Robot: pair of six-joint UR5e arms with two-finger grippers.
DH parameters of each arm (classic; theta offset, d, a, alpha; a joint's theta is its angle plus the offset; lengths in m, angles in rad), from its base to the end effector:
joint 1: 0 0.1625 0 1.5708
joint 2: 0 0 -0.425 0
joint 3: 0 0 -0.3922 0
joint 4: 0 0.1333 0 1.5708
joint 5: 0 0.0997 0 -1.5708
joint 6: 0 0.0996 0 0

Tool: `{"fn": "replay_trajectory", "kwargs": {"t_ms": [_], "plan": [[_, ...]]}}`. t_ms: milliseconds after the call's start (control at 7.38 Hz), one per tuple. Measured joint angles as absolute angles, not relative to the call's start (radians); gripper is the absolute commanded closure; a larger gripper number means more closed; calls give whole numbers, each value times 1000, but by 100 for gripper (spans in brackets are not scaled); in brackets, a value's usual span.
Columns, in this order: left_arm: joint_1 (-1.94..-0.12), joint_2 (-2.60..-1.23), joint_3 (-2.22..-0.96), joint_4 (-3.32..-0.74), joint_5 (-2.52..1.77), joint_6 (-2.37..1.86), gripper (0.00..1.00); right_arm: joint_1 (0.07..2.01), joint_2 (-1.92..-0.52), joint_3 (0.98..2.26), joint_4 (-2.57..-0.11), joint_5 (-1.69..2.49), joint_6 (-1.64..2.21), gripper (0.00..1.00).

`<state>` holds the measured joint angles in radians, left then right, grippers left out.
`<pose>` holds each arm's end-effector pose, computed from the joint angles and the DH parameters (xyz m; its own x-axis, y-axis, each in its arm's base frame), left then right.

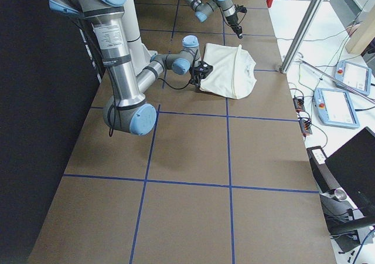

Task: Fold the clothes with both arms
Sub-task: 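Drag the folded shirt toward the robot with the right gripper, rotating it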

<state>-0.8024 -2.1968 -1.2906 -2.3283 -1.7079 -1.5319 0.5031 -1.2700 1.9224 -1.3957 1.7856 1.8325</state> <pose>0.4359 -0.6232 0.3294 0.3374 -0.2936 -0.8944 0.6148 0.7882 -0.0268 -0.4512 -0.3762 0.3228 0.4864 0.5562 0.6738 -0.4756 0.8155 -0.3298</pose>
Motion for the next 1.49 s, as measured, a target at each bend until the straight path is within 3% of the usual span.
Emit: {"fn": "replay_trajectory", "kwargs": {"t_ms": [271, 407, 542, 813, 1084, 1220, 1491], "plan": [[-808, -2180, -1366, -2325, -1726, -1537, 68, 356, -1402, 2148, -1405, 1842, 1840, 100], [-808, -2167, -1407, -2325, -1765, -1540, 68, 270, -1472, 2247, -1407, 1889, 1850, 56], [-806, -2157, -1442, -2325, -1837, -1546, 57, 180, -1518, 2307, -1408, 1939, 1859, 1], [-801, -2123, -1526, -2327, -2020, -1568, 56, 73, -1548, 2328, -1412, 1964, 1916, 0], [-775, -2082, -1616, -2320, -2096, -1647, 54, 133, -1536, 2325, -1456, 1916, 1964, 0], [-736, -2060, -1652, -2294, -2102, -1708, 32, 216, -1504, 2312, -1474, 1894, 1961, 0], [-626, -2041, -1691, -2194, -2061, -1802, 31, 414, -1416, 2229, -1482, 1892, 1855, 0]]}}
